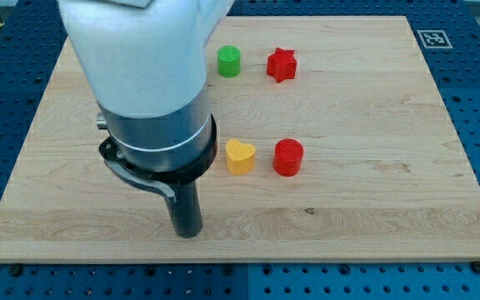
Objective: Slide the red star left a bit
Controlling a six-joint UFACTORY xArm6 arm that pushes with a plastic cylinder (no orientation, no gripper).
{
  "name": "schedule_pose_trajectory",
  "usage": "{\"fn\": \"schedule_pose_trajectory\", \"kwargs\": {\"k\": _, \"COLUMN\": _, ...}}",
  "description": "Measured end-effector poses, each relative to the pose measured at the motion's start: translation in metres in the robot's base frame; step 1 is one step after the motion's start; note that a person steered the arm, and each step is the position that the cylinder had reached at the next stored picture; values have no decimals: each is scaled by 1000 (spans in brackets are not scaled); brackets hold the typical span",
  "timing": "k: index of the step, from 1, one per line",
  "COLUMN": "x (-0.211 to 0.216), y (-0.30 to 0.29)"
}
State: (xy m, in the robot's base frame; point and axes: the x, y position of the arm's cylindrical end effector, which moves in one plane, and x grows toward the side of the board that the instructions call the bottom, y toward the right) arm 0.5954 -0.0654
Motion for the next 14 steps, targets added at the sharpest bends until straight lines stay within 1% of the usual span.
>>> {"fn": "schedule_pose_trajectory", "kwargs": {"k": 1, "x": 22, "y": 53}}
{"fn": "schedule_pose_trajectory", "kwargs": {"k": 2, "x": 23, "y": 93}}
{"fn": "schedule_pose_trajectory", "kwargs": {"k": 3, "x": -3, "y": 196}}
{"fn": "schedule_pose_trajectory", "kwargs": {"k": 4, "x": -73, "y": 269}}
{"fn": "schedule_pose_trajectory", "kwargs": {"k": 5, "x": -168, "y": 288}}
{"fn": "schedule_pose_trajectory", "kwargs": {"k": 6, "x": -250, "y": 280}}
{"fn": "schedule_pose_trajectory", "kwargs": {"k": 8, "x": -258, "y": 279}}
{"fn": "schedule_pose_trajectory", "kwargs": {"k": 9, "x": -262, "y": 265}}
{"fn": "schedule_pose_trajectory", "kwargs": {"k": 14, "x": -263, "y": 132}}
